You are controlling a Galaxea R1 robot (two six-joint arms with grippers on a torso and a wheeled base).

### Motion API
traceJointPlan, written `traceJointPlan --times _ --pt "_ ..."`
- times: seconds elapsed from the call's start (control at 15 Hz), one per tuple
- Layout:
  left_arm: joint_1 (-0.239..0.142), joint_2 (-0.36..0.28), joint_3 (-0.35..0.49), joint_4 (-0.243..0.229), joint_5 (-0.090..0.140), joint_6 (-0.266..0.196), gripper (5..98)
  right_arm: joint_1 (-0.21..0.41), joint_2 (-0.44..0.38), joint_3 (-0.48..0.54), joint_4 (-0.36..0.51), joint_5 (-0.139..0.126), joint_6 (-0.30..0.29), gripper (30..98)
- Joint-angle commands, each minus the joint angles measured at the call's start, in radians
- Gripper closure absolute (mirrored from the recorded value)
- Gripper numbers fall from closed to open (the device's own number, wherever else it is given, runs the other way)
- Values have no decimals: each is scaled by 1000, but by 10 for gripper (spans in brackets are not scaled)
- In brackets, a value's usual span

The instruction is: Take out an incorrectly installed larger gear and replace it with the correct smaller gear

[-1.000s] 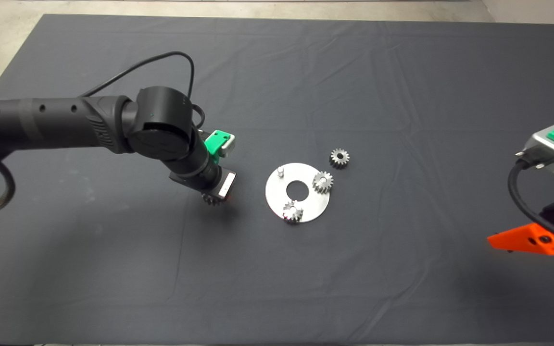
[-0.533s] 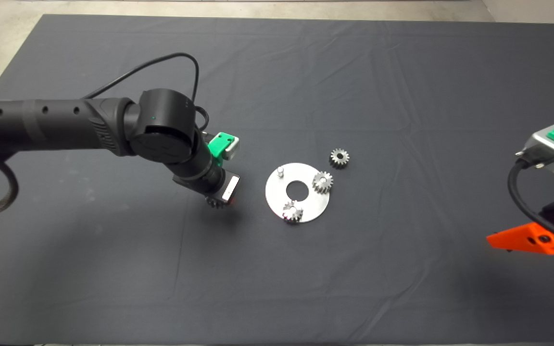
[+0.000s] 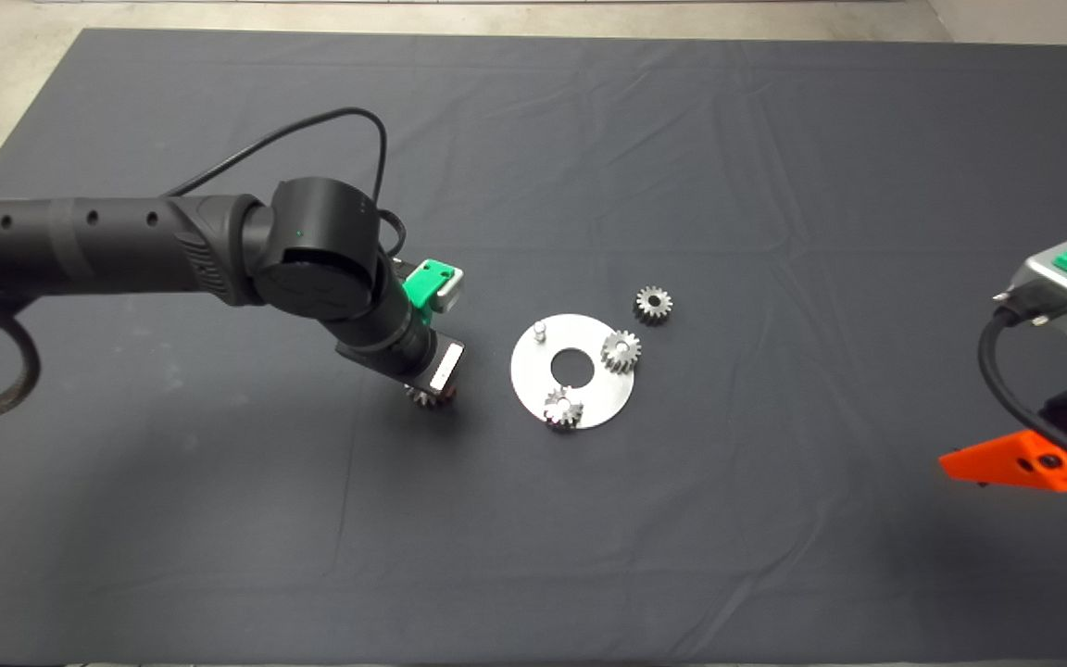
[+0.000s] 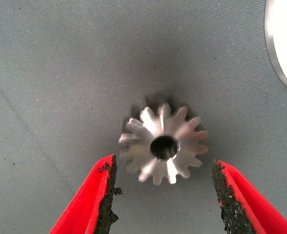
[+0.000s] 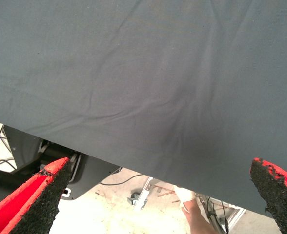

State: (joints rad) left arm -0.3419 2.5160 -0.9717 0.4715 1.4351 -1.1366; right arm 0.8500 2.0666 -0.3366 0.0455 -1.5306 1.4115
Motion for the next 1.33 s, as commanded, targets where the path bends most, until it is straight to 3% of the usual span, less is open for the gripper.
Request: traceJointPlan --times 0.0,0.27,0.4,0.47,0.6,0.67,0.8,1.0,1.07,1.2,1.27 --pt "-19 -6 2 10 2 -8 560 14 -1 4 20 -13 6 317" --pt "-29 -14 22 3 8 0 511 14 -4 4 20 -16 4 317" --pt "-76 -44 59 -27 14 3 468 14 -6 2 19 -32 -9 317" --pt "-129 -47 67 -101 17 8 464 14 -4 1 14 -34 -20 317" --pt "-300 -57 53 -266 43 46 420 12 4 -1 -46 -34 -55 317" --pt "-345 -77 55 -339 52 59 408 12 4 -1 -80 -34 -67 317" --pt "-384 -173 171 -413 71 97 371 -8 2 -4 -140 -34 -132 317" --pt "-388 -454 312 -470 24 80 356 -81 14 -83 -217 -31 -229 317" --pt "-388 -473 367 -470 16 74 327 -136 17 -120 -271 -29 -257 317" --pt "-388 -473 446 -493 58 46 311 -219 47 -145 -359 -25 -318 317" --pt "-390 -484 496 -514 114 25 310 -254 71 -170 -406 -26 -334 317"
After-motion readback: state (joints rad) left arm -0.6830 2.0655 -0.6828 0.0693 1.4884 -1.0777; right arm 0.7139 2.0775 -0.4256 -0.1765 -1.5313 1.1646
